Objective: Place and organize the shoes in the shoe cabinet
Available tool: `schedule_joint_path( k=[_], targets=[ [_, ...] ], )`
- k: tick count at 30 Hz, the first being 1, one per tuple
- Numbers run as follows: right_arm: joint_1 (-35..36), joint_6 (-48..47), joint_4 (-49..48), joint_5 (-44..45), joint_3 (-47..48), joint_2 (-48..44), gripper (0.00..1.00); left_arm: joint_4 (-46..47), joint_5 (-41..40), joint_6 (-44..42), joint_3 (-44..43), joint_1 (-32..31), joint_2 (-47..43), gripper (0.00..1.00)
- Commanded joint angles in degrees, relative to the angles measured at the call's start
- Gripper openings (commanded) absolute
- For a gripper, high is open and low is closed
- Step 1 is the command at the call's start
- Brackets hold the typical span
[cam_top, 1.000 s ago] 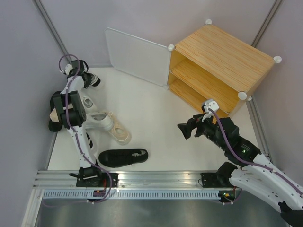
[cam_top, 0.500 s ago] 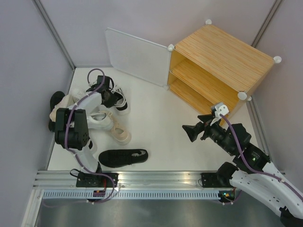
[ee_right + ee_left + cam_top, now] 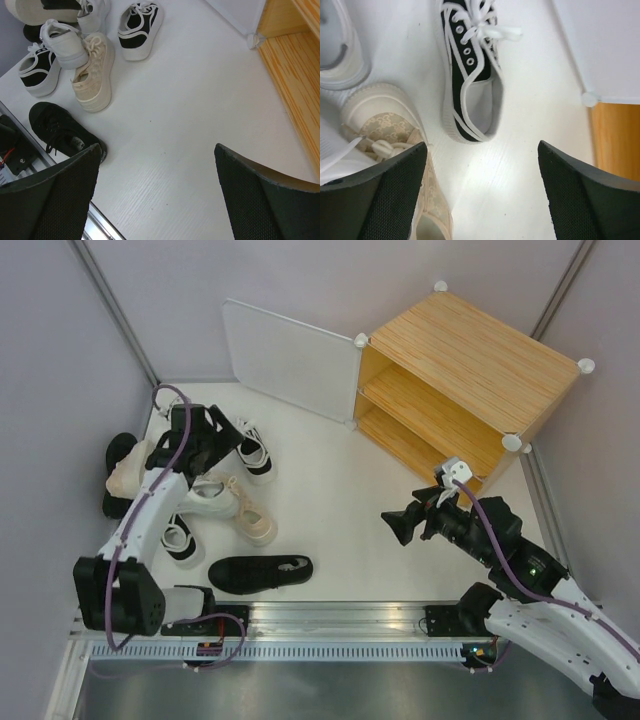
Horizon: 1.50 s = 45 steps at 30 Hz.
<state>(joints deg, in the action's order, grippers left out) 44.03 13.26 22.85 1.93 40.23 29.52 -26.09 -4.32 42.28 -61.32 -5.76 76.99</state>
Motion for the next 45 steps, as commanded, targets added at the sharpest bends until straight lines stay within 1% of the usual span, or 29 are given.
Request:
schedule_joint_path(
  k=[1, 2, 3, 5, 7, 10, 13, 16, 23, 29, 30, 35, 45],
  targets=[
    [0.2, 0.0, 1.3, -1.7, 3.4, 1.3, 0.98, -6.7, -3.6, -5.3, -1.0, 0.4, -8.2, 0.92],
    [0.2, 0.1, 1.5, -1.8, 3.5, 1.4, 0.98, -7.6, -5.8, -5.6, 0.0, 0.5, -10.1, 0.91],
    [0.2, 0.4, 1.5, -3.6, 3.5, 1.7, 0.98, -8.1, -6.3, -5.9, 0.7, 0.8, -11.6, 0.91],
    [0.2, 0.7, 1.4, -4.1, 3.4, 1.9, 0.98, -9.3, -6.9, -6.4, 3.3, 2.9, -15.6, 0.91],
    [0.2, 1.0, 1.4, -4.9, 3.2, 1.9, 0.98, -9.7, -6.3, -6.8, 5.4, 5.7, -18.8, 0.91],
    [0.3, 1.3, 1.7, -5.7, 2.7, 2.3, 0.98, -10.1, -3.4, -7.7, 9.9, 10.7, -21.2, 0.91],
    [0.2, 1.3, 2.5, -6.6, 2.4, 2.7, 0.98, -9.9, -1.7, -8.4, 13.4, 13.7, -23.6, 0.90],
    [0.3, 1.2, 2.6, -7.0, 1.6, 3.1, 0.97, -9.6, -1.6, -8.5, 15.4, 15.2, -24.3, 0.90],
    [0.2, 1.6, 1.3, -7.8, 0.4, 4.2, 0.97, -6.3, 0.4, -6.2, 18.3, 15.9, -22.4, 0.88],
    [0.3, 1.7, 1.0, -7.8, 0.2, 4.1, 0.97, -6.1, 1.6, -6.1, 18.3, 15.9, -22.1, 0.86],
    [0.2, 1.9, 1.0, -7.8, 0.1, 4.2, 0.97, -6.0, 1.6, -6.2, 18.4, 15.7, -22.1, 0.83],
    [0.2, 2.1, 0.2, -8.3, -0.3, 4.6, 0.97, -6.2, 2.6, -7.0, 19.4, 15.9, -22.4, 0.80],
    [0.2, 1.9, 0.9, -8.1, -0.3, 4.2, 0.97, -7.9, 3.1, -8.0, 19.1, 15.8, -23.9, 0.80]
  ],
)
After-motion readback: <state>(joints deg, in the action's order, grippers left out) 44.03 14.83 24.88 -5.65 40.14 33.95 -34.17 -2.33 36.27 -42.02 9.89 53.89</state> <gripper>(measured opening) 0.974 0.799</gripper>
